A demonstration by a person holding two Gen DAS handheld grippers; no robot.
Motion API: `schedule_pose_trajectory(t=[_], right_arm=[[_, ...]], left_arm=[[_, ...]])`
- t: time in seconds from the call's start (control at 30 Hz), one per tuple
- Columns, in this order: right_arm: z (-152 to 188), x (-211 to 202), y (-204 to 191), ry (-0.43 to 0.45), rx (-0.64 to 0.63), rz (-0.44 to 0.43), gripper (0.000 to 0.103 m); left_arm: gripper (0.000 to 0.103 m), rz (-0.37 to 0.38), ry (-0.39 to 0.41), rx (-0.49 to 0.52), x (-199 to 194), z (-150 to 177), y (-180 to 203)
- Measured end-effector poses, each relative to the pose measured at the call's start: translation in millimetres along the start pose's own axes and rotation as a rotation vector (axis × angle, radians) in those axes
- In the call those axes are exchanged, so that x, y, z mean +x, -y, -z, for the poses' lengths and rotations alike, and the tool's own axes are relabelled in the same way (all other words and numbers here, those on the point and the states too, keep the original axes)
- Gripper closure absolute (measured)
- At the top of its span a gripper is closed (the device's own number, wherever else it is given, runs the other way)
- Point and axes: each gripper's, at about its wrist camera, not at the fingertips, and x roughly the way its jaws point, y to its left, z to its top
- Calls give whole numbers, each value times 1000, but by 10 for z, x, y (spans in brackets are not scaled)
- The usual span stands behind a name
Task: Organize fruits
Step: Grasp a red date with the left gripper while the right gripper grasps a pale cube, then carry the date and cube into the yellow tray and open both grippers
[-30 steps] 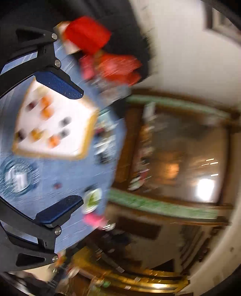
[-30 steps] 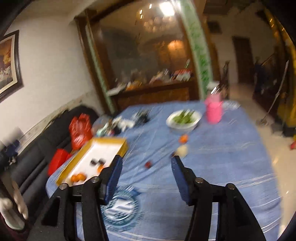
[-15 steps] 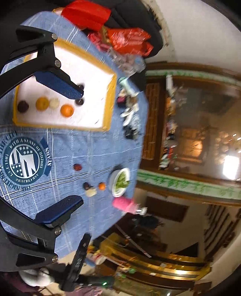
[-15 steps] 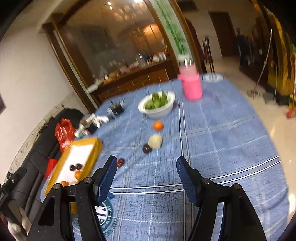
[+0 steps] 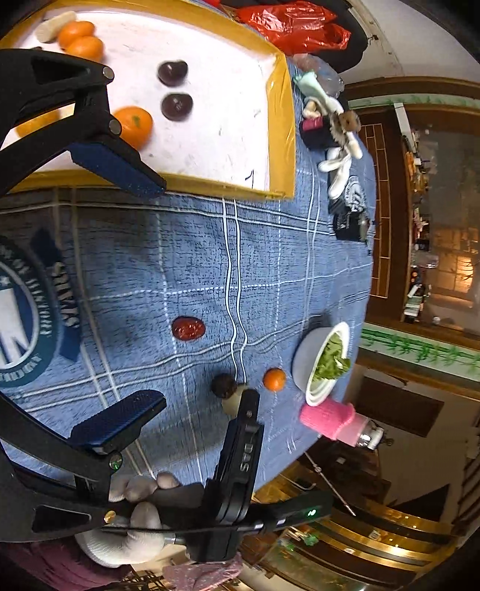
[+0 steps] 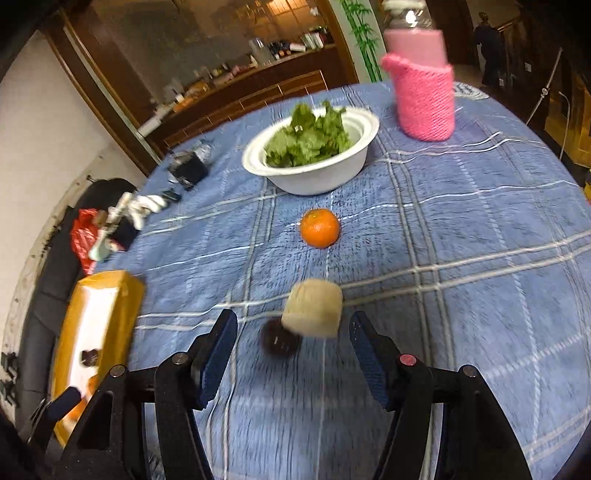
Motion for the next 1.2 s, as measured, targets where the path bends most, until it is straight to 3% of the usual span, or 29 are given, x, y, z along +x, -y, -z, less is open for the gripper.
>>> schedule_pose_trajectory(t=[0.07, 0.1, 0.2, 0.33, 0.43, 0.5, 0.6, 0.67, 0.73, 0.87, 1.0, 1.1, 1.2], right_arm=[[-21, 150, -4, -16, 4, 6, 39], [-11, 190, -8, -13, -2, 21, 52], [32, 153, 23, 21, -16, 32, 63], [101, -2, 157, 56, 26, -28, 63], [140, -47, 190, 60, 23, -46, 63], [122, -42, 208, 51, 34, -78, 63], [95, -54, 220, 57, 47, -103, 63], [93, -78, 229, 64, 50, -110, 63], [92, -92, 228, 68, 49, -114, 63], [85, -134, 195, 85, 49, -135, 63], [104, -230, 82, 104, 41, -190, 62], [187, -324, -128, 105, 24, -242, 62], [363, -442, -472, 74, -11, -339, 62]], left_arm=[[0, -2, -14, 4, 98, -41, 14], [0, -2, -19, 9, 151, -65, 34], [0, -6, -18, 43, 279, -118, 134], [10, -20, -13, 99, 434, -166, 289], [27, -28, -27, 124, 573, -179, 353], [46, -34, -54, 124, 689, -172, 352], [59, -30, -97, 103, 839, -149, 305], [63, -48, -83, 124, 834, -136, 339], [84, -35, -73, 133, 817, -128, 360], [85, -12, -33, 102, 687, -160, 314], [85, 27, 16, 8, 363, -189, 115], [85, 97, 9, -113, 79, -127, -209], [85, 87, 39, -219, -239, -28, -624]])
